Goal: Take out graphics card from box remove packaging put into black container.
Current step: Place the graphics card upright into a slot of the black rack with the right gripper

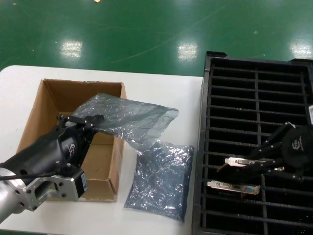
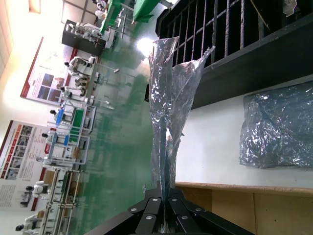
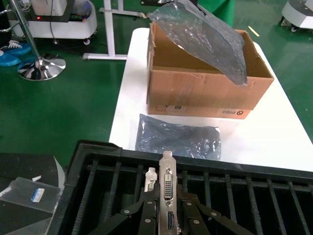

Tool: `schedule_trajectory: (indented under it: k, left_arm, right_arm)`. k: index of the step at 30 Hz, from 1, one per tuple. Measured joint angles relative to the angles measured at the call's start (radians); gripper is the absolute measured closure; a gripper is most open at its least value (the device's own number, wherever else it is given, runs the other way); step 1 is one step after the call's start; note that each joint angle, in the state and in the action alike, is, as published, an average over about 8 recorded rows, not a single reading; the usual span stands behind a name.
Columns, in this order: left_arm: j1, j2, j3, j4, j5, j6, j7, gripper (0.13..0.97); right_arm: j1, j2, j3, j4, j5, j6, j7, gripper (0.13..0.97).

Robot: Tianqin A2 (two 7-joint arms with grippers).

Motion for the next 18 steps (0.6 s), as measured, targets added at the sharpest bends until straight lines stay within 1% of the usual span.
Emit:
schedule_trajectory:
  k: [8,18]
  left_arm:
    - [0.0,0.0,0.0,0.0,0.0,0.0,0.0,0.958]
    - [0.0,0.0,0.0,0.0,0.0,0.0,0.0,0.958]
  right_arm:
    - [0.02,-0.034,-0.019,-0.055,-0.022,0.009,-0.017,0.907]
    - [0.035,-0.058,-0.032,-0.108,-0.04,0.016,-0.038,0.835]
